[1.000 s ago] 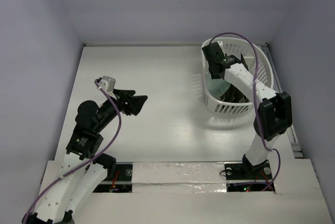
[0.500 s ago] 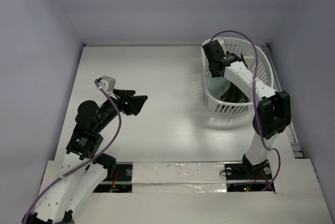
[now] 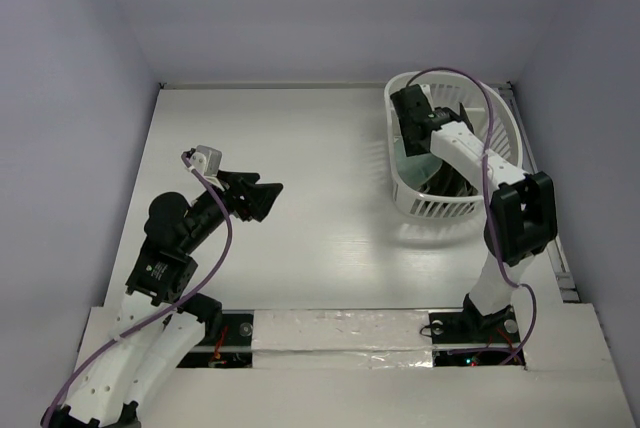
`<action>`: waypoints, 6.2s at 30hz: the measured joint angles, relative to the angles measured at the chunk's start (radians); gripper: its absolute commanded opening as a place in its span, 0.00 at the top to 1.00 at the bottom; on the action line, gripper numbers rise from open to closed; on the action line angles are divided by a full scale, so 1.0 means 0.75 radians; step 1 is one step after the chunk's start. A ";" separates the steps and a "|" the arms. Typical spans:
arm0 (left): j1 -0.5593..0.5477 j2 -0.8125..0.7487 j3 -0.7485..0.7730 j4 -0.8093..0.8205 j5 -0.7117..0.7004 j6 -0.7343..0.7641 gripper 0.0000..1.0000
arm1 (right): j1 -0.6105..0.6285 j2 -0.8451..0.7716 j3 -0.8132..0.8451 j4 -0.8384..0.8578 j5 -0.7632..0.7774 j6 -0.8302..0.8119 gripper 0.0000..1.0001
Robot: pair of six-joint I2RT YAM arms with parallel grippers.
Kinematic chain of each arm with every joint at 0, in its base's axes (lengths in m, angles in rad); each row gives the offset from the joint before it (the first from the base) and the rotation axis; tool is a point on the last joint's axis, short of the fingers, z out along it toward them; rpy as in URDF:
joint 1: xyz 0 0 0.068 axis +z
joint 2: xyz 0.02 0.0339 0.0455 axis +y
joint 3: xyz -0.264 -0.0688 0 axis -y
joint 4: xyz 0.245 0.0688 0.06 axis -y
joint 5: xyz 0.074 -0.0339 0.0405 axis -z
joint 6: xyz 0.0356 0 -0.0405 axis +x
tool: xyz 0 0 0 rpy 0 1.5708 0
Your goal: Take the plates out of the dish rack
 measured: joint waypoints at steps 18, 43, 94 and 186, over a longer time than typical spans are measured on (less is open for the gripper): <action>0.000 0.000 0.000 -0.001 0.000 -0.001 0.35 | -0.060 -0.108 -0.178 0.173 -0.116 0.054 1.00; 0.000 0.000 0.000 -0.001 -0.001 -0.001 0.35 | -0.046 -0.580 -0.249 0.193 -0.144 0.040 1.00; 0.000 0.028 0.019 -0.069 -0.126 0.000 0.81 | 0.618 0.809 0.336 1.217 -0.832 1.036 0.94; 0.000 -0.001 0.019 -0.068 -0.113 -0.004 0.67 | 0.160 -0.541 -0.170 -0.064 0.204 -0.110 1.00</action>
